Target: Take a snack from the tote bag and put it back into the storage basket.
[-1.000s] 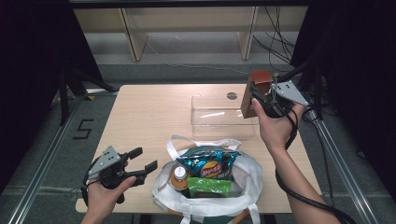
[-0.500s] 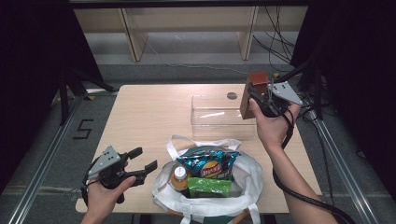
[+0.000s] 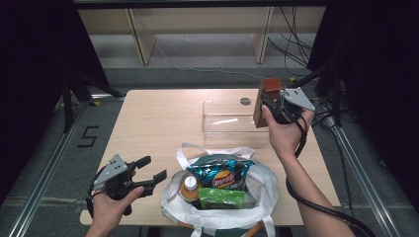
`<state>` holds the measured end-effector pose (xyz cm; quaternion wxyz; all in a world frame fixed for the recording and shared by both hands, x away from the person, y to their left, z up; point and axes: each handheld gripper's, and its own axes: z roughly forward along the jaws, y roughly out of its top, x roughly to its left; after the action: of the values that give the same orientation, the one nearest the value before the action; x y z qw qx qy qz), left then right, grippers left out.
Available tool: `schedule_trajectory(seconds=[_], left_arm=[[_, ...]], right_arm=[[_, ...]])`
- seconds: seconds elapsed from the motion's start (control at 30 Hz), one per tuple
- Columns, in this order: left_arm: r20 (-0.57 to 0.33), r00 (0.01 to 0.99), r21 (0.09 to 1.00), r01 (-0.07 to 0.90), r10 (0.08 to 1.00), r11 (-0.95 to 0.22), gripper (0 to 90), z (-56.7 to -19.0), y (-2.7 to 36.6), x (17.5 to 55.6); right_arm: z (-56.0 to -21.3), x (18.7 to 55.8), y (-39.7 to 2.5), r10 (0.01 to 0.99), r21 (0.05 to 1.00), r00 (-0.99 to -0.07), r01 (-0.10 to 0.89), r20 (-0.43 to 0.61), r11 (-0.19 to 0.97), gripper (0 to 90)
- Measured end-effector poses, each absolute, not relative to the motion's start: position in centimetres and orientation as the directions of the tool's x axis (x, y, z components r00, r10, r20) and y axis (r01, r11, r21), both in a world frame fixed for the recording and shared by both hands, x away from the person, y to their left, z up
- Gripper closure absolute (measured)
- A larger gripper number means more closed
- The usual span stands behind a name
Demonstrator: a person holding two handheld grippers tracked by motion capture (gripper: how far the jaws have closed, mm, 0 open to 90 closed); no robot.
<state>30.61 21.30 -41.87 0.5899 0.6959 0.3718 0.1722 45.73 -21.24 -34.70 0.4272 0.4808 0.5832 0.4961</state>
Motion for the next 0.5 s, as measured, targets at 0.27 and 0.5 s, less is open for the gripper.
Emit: schedule_trajectory(seconds=[0.27, 0.5], left_arm=[[-0.198, 0.662, 0.947, 0.321, 0.723, -0.035, 20.8, -41.85, 21.21, 30.57], [-0.198, 0.663, 0.947, 0.321, 0.722, -0.035, 20.8, -41.87, 21.22, 30.55]], right_arm=[[-35.14, 45.99, -21.23, 0.985, 0.988, -0.170, 0.145, -0.026, 0.051, 38.9], [-35.38, 46.21, -21.26, 0.986, 0.987, -0.163, 0.153, -0.026, 0.051, 38.9]])
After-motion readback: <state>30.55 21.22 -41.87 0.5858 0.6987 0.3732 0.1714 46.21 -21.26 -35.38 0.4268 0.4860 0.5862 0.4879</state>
